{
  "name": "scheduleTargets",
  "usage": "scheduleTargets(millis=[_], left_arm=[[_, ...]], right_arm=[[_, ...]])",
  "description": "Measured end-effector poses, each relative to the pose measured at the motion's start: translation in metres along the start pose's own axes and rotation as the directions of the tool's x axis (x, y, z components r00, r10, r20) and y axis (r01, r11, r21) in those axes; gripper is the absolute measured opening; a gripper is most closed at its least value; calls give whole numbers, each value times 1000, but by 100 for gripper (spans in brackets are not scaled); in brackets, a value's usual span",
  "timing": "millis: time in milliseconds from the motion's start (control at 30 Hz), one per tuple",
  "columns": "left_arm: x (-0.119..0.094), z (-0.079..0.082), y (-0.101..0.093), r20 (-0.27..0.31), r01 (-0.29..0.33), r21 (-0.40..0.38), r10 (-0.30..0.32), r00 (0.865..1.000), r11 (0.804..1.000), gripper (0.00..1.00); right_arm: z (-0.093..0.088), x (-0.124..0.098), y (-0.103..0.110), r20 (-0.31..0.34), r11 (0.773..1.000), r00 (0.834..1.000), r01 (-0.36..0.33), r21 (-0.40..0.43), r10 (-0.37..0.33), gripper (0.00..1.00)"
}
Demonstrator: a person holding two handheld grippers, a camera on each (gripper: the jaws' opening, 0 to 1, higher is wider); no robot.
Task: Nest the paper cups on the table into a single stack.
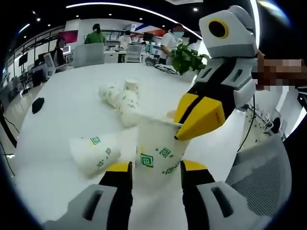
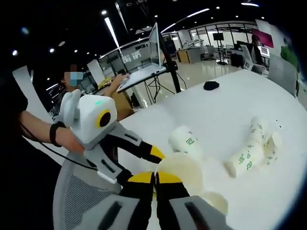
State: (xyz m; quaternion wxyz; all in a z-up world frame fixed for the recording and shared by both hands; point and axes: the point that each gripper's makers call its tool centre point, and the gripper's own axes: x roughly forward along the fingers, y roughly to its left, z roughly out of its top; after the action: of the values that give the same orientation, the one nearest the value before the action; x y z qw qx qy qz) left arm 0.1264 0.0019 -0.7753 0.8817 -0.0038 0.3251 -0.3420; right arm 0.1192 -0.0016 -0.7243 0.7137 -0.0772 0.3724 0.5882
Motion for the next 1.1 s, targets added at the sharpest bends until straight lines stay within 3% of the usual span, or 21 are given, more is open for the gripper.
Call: scheduleTargets(millis=[400, 600, 733, 1100], left_arm=[[-15, -16, -1, 4, -16, -50, 16, 1000, 999, 44], [-18, -32, 0, -5, -21, -84, 21, 1000, 996, 45], [-25, -35, 1, -1, -28, -110, 28, 1000, 994, 45], [-28, -35, 3, -3, -36, -119, 36, 999, 992, 47]], right_arm=[[7, -46, -30, 68, 994, 992, 106, 25, -107, 0], [11, -64, -32, 111, 989, 984, 138, 49, -142, 0], [14, -73, -39, 139, 985, 976, 162, 58, -169, 0], [1, -94, -38, 121, 974, 966, 224, 43, -228, 0]])
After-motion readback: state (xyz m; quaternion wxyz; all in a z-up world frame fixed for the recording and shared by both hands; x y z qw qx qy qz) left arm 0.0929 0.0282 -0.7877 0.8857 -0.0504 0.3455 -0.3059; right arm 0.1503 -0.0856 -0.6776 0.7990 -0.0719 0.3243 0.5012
